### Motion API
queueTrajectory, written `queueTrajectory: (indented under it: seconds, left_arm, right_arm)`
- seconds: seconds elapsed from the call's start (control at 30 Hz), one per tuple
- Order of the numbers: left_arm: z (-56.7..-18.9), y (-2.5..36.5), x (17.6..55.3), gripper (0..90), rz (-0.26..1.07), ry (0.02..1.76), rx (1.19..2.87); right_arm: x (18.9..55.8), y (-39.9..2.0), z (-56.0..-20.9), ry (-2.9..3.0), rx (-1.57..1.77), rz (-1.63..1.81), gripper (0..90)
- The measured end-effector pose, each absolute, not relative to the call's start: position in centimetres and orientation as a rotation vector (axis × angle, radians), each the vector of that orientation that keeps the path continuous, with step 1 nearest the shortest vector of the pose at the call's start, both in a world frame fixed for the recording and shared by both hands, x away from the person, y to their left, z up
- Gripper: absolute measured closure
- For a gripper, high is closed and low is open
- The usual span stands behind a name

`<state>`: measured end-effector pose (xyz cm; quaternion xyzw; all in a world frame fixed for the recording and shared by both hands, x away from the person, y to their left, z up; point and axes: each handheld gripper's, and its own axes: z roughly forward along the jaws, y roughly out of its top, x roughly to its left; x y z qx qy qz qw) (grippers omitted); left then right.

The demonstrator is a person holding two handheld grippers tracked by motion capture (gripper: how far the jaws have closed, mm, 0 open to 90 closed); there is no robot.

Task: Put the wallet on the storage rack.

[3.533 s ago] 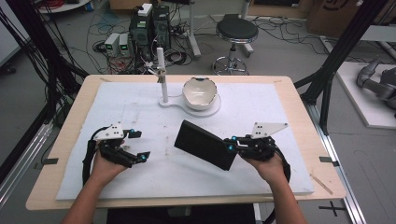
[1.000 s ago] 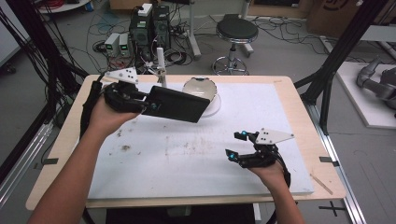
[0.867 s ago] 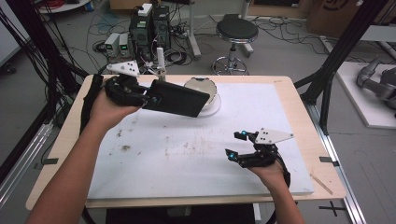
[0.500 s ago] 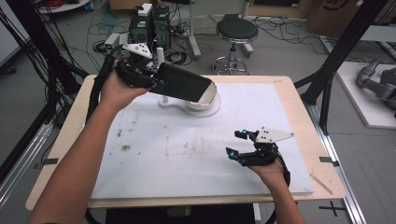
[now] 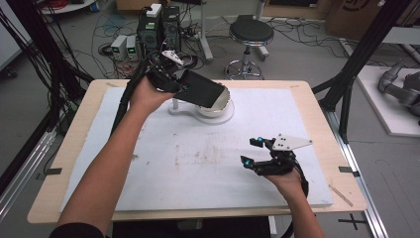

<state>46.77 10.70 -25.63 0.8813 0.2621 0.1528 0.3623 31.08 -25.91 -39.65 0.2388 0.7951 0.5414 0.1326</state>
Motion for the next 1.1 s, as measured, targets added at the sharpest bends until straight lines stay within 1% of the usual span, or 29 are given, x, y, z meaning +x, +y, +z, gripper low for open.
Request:
queueTrajectory:
  seconds: [0.4, 0.57, 0.9, 0.97, 1.03, 1.1]
  left_arm:
    - [-26.8, 9.6, 48.3, 75.9, 0.365, 0.724, 2.282]
    - [-27.1, 8.5, 48.6, 75.9, 0.392, 0.755, 2.311]
    - [-28.1, 6.8, 49.6, 74.7, 0.387, 0.760, 2.346]
    - [-28.2, 7.0, 49.8, 71.5, 0.411, 0.764, 2.354]
    - [-28.2, 7.3, 49.9, 62.7, 0.439, 0.778, 2.353]
    - [-28.0, 7.7, 49.8, 57.1, 0.449, 0.790, 2.329]
  right_arm:
    - [31.2, -25.6, -39.7, 2.321, 0.693, 1.573, 26.7]
    - [31.3, -25.8, -39.8, 2.321, 0.696, 1.575, 26.7]
    - [31.3, -25.7, -39.8, 2.328, 0.695, 1.579, 26.7]
    - [31.3, -25.8, -39.8, 2.324, 0.696, 1.584, 26.7]
    - [31.3, -25.8, -39.8, 2.326, 0.695, 1.588, 26.7]
    - [31.4, -25.8, -39.8, 2.325, 0.696, 1.588, 26.7]
